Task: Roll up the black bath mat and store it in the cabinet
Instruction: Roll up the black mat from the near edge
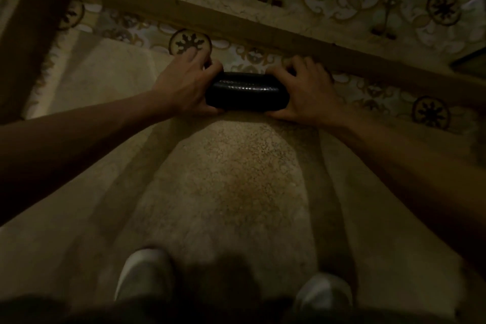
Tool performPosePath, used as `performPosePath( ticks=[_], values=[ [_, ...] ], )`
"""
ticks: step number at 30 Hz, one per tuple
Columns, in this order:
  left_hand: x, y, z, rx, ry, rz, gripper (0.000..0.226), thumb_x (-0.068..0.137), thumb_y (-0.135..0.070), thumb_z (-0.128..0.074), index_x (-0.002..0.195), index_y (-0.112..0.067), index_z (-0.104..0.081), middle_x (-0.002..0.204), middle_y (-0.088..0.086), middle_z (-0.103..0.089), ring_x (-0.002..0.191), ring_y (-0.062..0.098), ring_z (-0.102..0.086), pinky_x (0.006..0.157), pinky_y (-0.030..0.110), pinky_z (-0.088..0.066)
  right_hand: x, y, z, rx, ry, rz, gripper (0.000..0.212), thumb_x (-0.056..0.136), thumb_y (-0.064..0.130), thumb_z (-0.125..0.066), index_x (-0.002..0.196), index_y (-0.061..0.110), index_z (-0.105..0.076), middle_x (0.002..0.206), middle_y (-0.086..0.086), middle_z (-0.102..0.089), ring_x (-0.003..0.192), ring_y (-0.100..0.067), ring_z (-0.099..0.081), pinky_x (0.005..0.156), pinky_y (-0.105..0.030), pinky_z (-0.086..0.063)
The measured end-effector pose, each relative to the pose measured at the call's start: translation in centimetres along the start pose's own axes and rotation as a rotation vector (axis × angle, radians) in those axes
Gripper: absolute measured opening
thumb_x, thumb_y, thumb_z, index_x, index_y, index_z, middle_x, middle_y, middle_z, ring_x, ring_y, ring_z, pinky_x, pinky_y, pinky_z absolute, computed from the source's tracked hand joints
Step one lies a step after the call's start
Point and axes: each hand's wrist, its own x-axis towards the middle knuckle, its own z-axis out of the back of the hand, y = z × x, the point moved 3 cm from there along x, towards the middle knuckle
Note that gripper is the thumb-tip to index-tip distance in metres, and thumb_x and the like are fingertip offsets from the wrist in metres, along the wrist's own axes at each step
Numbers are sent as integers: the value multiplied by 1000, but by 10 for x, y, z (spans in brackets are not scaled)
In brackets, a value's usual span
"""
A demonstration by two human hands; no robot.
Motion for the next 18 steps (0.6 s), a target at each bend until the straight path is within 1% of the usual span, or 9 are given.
performPosePath(
  ticks=[2, 3, 5, 7, 12, 15, 18],
  values=[
    [-12, -14, 25, -34, 120, -4, 81, 66, -59, -80, 124, -14, -48, 120, 21, -48, 104, 38, -44, 79, 47, -46, -21, 12, 20, 56, 79, -34, 84, 71, 61, -79, 139, 26, -46, 125, -20, -48, 112, -38, -46, 93, -48, -38],
    [-22, -22, 43, -49, 170, -5, 78, 65, -54, -82, 123, -13, -49, 119, 21, -49, 104, 38, -44, 79, 48, -47, -35, 20, 35, 87, 110, -47, 84, 70, 58, -80, 139, 26, -46, 123, -19, -48, 110, -37, -46, 91, -47, -39],
    [-41, -39, 88, -71, 247, -10, 75, 64, -48, -83, 122, -13, -50, 116, 20, -50, 102, 37, -45, 77, 47, -47, -64, 34, 77, 125, 144, -67, 82, 70, 58, -80, 139, 26, -47, 118, -16, -49, 104, -34, -47, 85, -44, -40],
    [-57, -55, 142, -90, 302, -20, 76, 62, -45, -84, 123, -12, -52, 115, 19, -50, 100, 36, -46, 77, 47, -47, -92, 46, 131, 153, 187, -83, 81, 71, 60, -76, 139, 26, -48, 117, -15, -50, 103, -33, -48, 86, -42, -40],
    [-85, -83, 305, -131, 338, -22, 74, 64, -42, -82, 125, -13, -52, 117, 17, -50, 103, 35, -48, 80, 48, -48, -142, 67, 295, 180, 218, -125, 80, 69, 53, -78, 139, 26, -49, 117, -12, -50, 105, -32, -47, 88, -44, -41],
    [-97, -97, 405, -103, 336, -28, 75, 65, -44, -81, 126, -16, -50, 119, 14, -49, 106, 32, -46, 83, 48, -48, -166, 78, 391, 183, 191, -139, 81, 67, 54, -78, 137, 27, -50, 113, -10, -51, 101, -30, -48, 85, -43, -42],
    [-106, -111, 502, -102, 347, -37, 74, 65, -46, -79, 126, -19, -47, 120, 11, -49, 106, 29, -46, 84, 46, -46, -190, 85, 482, 188, 134, -148, 80, 62, 52, -80, 132, 28, -50, 109, -7, -50, 96, -28, -49, 79, -40, -39]
  ],
)
